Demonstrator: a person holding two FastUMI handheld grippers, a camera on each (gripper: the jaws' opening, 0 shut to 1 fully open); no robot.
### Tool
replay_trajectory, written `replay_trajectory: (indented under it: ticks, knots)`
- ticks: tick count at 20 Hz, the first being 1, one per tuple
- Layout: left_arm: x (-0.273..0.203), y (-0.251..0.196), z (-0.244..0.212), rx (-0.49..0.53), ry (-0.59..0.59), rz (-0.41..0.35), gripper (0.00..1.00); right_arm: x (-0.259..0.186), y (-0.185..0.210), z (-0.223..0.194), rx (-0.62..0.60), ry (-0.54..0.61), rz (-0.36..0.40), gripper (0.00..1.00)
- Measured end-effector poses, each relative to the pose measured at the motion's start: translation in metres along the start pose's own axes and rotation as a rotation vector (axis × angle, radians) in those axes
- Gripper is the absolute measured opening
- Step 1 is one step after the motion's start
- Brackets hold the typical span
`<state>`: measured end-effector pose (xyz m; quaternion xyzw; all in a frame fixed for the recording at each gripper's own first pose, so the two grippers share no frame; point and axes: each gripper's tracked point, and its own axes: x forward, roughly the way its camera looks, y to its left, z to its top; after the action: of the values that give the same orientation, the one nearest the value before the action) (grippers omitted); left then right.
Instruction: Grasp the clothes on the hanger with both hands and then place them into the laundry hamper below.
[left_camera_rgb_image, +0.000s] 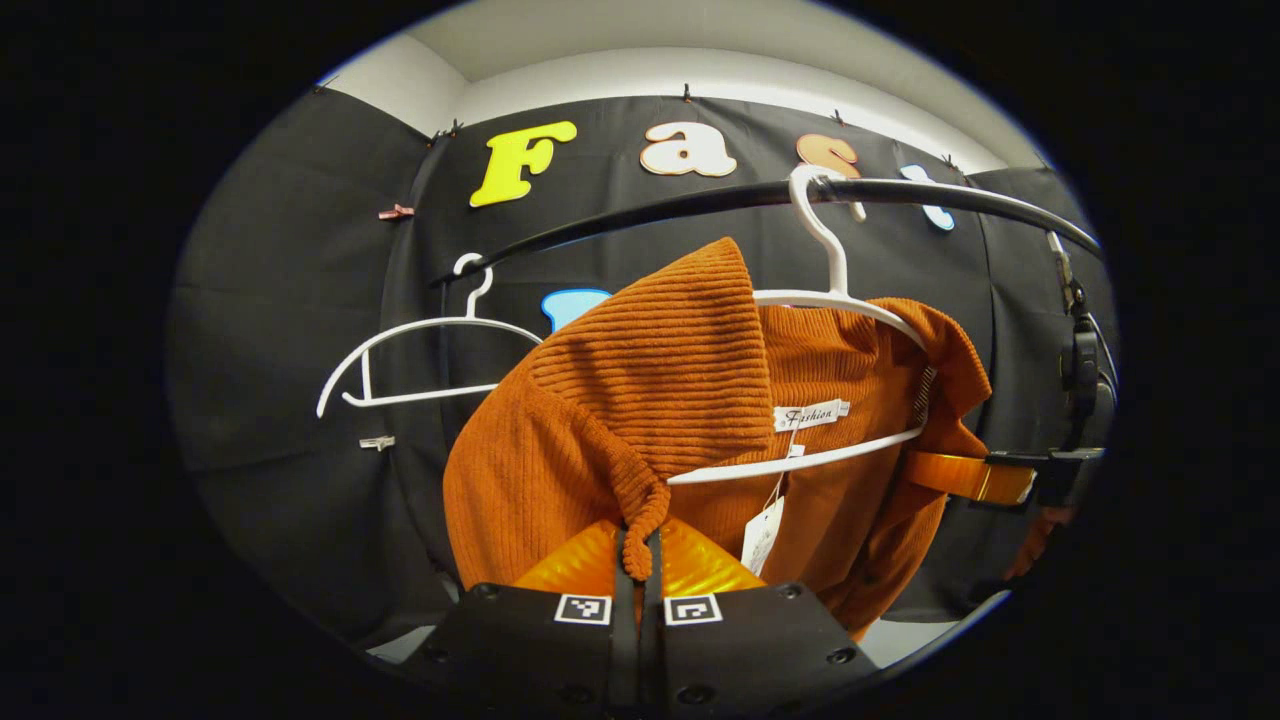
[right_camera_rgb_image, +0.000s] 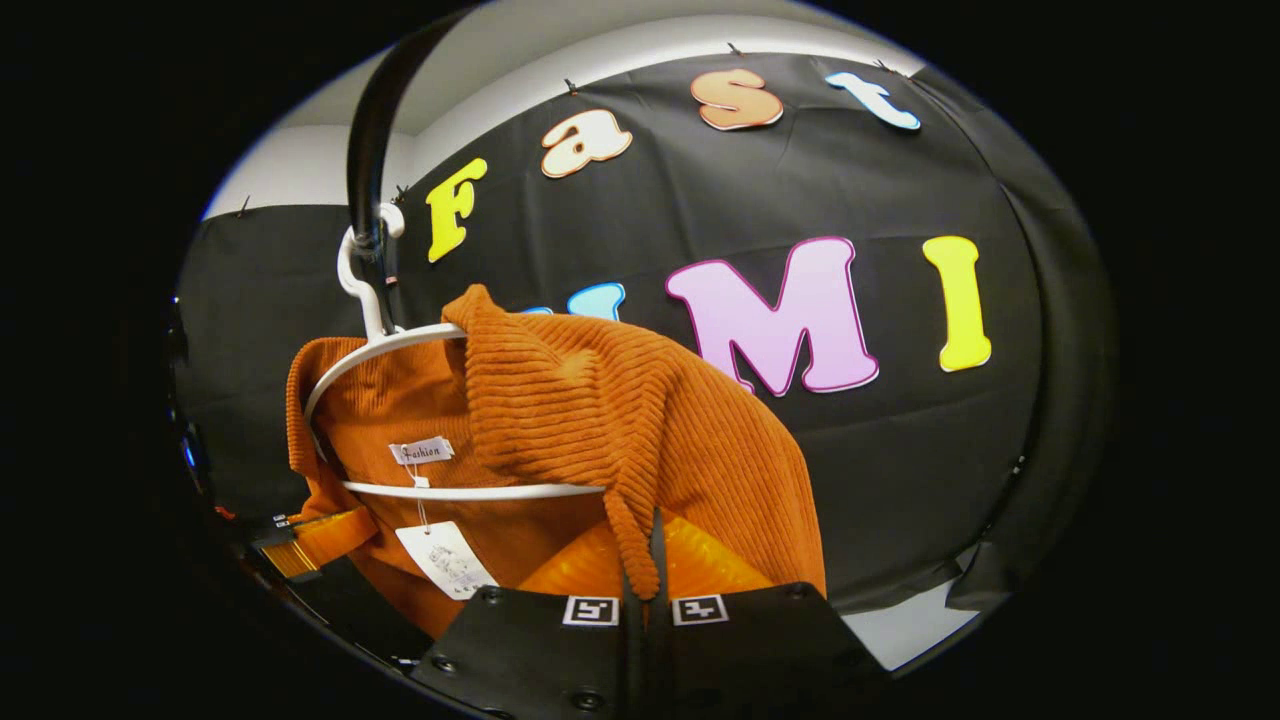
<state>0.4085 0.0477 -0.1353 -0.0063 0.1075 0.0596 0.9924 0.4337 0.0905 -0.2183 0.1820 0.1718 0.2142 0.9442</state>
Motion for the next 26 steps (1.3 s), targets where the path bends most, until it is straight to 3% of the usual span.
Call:
replay_trajectory:
  ticks: [4,7,10,14,17,18,21,25,26]
  knots:
    - [-0.003,0.005,0.009,-0.030,0.085,-0.056,0.05,-0.003,0.013,-0.008,0.049,0.196,0.157,0.05]
    - [-0.008,0.010,0.023,-0.092,0.111,-0.097,0.05,-0.008,0.005,-0.011,0.098,0.304,0.202,0.05]
    - [-0.011,0.027,0.048,-0.109,0.091,-0.099,0.05,-0.006,-0.024,0.024,0.066,0.254,0.147,0.05]
    - [-0.009,0.053,0.077,-0.079,0.033,-0.076,0.05,-0.003,-0.053,0.097,0.084,0.037,0.072,0.05]
    - [-0.004,0.066,0.082,-0.063,0.014,-0.045,0.05,0.001,-0.075,0.112,0.031,-0.051,-0.006,0.09]
    - [-0.002,0.069,0.082,-0.068,0.017,-0.044,0.05,0.005,-0.089,0.108,0.007,-0.051,-0.048,0.05]
    - [0.007,0.077,0.071,-0.078,0.041,-0.040,0.05,0.017,-0.111,0.077,0.035,0.002,-0.112,0.05]
    - [0.013,0.091,0.034,-0.055,0.113,-0.005,0.04,0.027,-0.109,0.018,0.127,0.092,-0.089,0.08]
    - [0.014,0.096,0.024,-0.052,0.134,0.009,0.04,0.022,-0.100,0.005,0.156,0.105,-0.061,0.05]
